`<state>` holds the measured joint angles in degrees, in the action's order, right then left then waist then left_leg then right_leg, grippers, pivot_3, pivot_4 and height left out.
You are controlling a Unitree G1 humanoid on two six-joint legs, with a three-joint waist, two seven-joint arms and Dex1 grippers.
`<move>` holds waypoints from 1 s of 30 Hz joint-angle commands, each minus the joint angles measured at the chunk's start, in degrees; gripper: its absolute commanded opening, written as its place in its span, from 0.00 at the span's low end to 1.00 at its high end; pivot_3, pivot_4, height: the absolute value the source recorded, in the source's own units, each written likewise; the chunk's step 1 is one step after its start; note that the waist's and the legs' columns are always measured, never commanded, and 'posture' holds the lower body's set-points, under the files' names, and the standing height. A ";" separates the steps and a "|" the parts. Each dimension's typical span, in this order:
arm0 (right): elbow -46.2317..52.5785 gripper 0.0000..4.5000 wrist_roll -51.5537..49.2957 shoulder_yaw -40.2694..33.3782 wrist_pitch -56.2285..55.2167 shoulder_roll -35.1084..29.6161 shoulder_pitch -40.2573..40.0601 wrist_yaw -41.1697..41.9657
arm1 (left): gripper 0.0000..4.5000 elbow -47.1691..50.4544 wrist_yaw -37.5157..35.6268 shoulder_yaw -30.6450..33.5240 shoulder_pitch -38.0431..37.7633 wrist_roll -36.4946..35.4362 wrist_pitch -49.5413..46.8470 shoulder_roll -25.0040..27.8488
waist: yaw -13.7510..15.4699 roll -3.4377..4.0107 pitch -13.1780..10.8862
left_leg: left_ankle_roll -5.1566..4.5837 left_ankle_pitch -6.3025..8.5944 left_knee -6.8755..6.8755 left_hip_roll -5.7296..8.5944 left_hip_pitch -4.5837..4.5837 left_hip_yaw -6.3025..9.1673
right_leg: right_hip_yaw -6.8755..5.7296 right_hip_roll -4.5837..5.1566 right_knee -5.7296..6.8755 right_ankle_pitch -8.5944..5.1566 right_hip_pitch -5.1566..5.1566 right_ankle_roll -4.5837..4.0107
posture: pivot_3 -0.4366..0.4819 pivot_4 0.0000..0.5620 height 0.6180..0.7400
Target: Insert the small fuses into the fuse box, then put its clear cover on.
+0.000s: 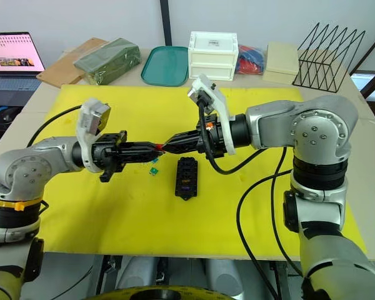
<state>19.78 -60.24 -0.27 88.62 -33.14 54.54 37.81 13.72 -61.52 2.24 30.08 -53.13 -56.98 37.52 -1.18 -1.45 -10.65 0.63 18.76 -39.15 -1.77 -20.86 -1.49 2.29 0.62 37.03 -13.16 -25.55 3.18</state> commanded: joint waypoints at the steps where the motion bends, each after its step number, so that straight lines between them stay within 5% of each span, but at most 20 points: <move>1: 5.32 0.00 8.09 8.23 -10.43 -8.63 -0.23 6.64 | 0.45 2.61 -5.40 -5.42 -1.38 7.79 6.78 5.33 | -0.05 0.00 0.00 | 0.00 0.00 0.00 0.01 -0.09 0.01 | -0.02 0.00 -0.03 0.00 -0.08 0.00 | 0.48 0.27 1.00; 8: 7.54 0.00 24.67 21.66 -31.65 -17.89 -7.13 16.98 | 1.00 -2.58 -9.93 -14.18 -4.82 20.22 20.52 5.57 | 0.18 -0.02 -0.01 | 0.00 0.00 -0.01 0.03 -0.69 -0.05 | -0.07 0.00 -0.01 0.00 -0.76 0.01 | 0.48 0.27 1.00; 14: 7.65 0.00 29.04 22.92 -36.19 -17.18 -10.78 18.98 | 1.00 -5.03 -11.59 -17.44 -4.78 26.41 28.55 3.65 | 0.25 -0.02 -0.01 | 0.00 0.00 -0.03 0.02 -0.69 -0.07 | -0.05 0.00 0.04 0.01 -0.79 0.00 | 0.48 0.27 1.00; 30: 8.15 0.00 30.18 19.74 -34.48 -12.81 -15.04 15.57 | 1.00 -5.92 -13.47 -17.92 -4.85 30.04 31.20 1.24 | 0.33 -0.02 -0.01 | 0.00 0.00 -0.05 0.01 -0.65 -0.07 | -0.04 -0.02 0.09 0.01 -0.77 0.00 | 0.48 0.27 1.00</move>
<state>25.75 -30.06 21.55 54.38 -46.37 39.34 53.60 6.89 -74.74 -15.71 24.97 -23.15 -26.65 38.96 -0.85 -1.47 -10.66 0.63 18.76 -39.20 -1.75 -21.51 -1.56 2.25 0.60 37.12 -13.15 -26.31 3.18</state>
